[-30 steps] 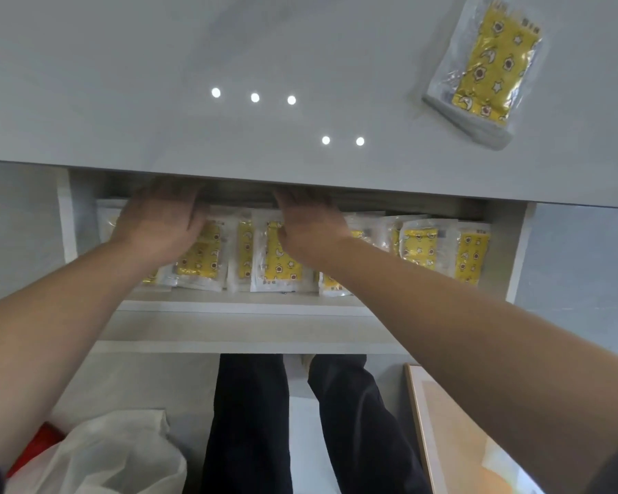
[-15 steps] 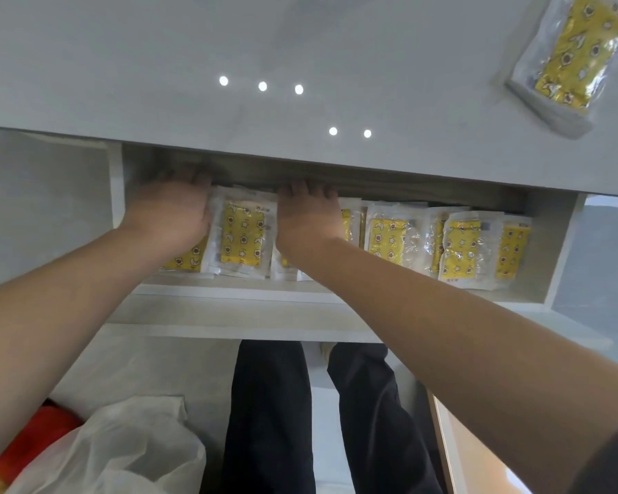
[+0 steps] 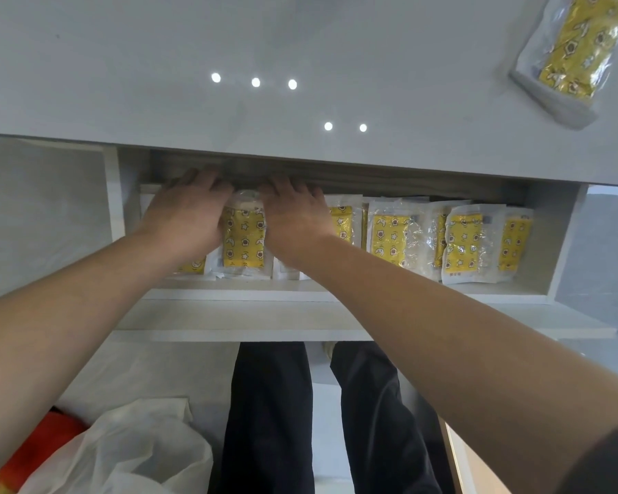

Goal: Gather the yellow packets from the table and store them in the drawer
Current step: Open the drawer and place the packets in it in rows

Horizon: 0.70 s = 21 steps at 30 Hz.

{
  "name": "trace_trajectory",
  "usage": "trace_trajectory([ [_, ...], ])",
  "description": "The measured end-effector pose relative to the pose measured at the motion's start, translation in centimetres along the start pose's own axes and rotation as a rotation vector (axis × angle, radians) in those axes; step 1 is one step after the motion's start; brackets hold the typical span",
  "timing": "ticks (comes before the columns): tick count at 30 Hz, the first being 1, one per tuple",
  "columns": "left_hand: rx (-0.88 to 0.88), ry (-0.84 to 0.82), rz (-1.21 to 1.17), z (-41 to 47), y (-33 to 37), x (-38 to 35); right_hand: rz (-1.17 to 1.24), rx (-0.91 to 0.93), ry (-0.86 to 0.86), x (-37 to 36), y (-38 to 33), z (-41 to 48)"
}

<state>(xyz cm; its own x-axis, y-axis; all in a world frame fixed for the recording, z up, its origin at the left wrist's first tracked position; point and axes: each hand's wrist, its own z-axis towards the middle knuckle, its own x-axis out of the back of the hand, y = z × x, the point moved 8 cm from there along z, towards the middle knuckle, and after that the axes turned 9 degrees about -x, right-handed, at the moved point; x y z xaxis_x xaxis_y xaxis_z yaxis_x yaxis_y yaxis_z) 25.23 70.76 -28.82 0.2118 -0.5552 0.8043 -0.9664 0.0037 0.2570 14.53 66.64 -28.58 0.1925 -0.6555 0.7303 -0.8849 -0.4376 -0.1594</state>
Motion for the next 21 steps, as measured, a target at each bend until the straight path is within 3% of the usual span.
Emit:
trace_trajectory([
  [5,0.016,0.018,0.014,-0.8,-0.9,0.5,-0.017,-0.06,0.011,0.4,0.7,0.1],
  [9,0.122,0.059,0.076,-2.0,-2.3,0.4,0.006,-0.023,-0.007,-0.2,0.3,-0.1],
  [16,0.131,0.05,0.102,-2.1,-1.7,0.4,-0.018,0.027,-0.046,-0.4,0.1,-0.8],
  [21,-0.044,0.1,0.009,-0.3,2.4,0.5,-0.005,-0.13,-0.017,0.6,5.0,-0.8],
])
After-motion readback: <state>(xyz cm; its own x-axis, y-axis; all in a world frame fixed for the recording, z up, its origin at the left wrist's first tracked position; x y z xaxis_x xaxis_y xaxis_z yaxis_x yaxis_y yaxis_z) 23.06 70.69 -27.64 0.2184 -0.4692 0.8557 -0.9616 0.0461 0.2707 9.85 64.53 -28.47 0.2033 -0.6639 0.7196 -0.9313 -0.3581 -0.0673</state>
